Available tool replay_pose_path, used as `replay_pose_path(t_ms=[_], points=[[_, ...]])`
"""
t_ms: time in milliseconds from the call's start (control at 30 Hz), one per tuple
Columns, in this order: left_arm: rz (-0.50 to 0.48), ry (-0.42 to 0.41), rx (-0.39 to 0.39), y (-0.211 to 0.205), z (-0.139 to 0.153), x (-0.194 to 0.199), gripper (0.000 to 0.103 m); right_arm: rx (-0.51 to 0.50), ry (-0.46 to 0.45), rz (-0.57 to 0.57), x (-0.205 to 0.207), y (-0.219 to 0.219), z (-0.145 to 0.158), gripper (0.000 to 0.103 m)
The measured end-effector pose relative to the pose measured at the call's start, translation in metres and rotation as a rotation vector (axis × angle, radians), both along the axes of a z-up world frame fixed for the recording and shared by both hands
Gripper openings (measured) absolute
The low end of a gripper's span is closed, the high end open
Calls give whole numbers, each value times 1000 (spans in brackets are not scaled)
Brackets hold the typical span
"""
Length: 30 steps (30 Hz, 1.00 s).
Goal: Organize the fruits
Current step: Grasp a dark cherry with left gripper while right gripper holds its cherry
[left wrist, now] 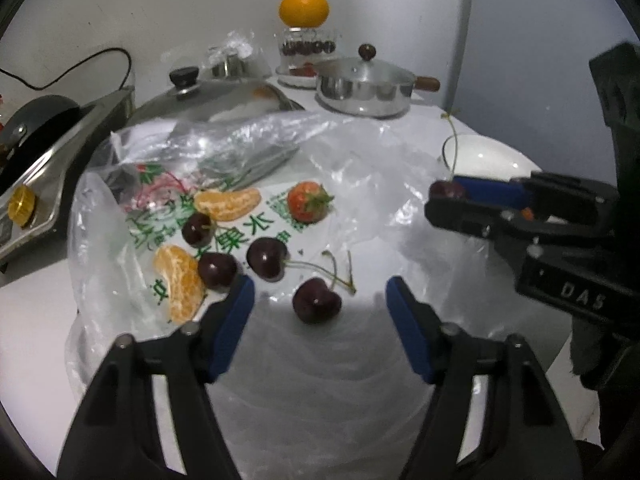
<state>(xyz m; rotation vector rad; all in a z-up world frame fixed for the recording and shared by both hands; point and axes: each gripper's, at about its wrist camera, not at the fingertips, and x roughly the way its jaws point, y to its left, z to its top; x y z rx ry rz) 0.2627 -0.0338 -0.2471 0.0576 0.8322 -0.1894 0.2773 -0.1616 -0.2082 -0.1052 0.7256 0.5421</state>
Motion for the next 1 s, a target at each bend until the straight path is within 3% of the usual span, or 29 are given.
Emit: replay_pose_path(t_ms=[533,600,1000], points=[[-42,76,7,2,-25,10,39,-13,6,-2,10,5,-5,32],[-41,75,4,3,-25,10,31,-17,6,-2,10,7,-5,32],[-54,56,-24,7,-16,5,31,-27,-4,-3,7,9,-1,32]])
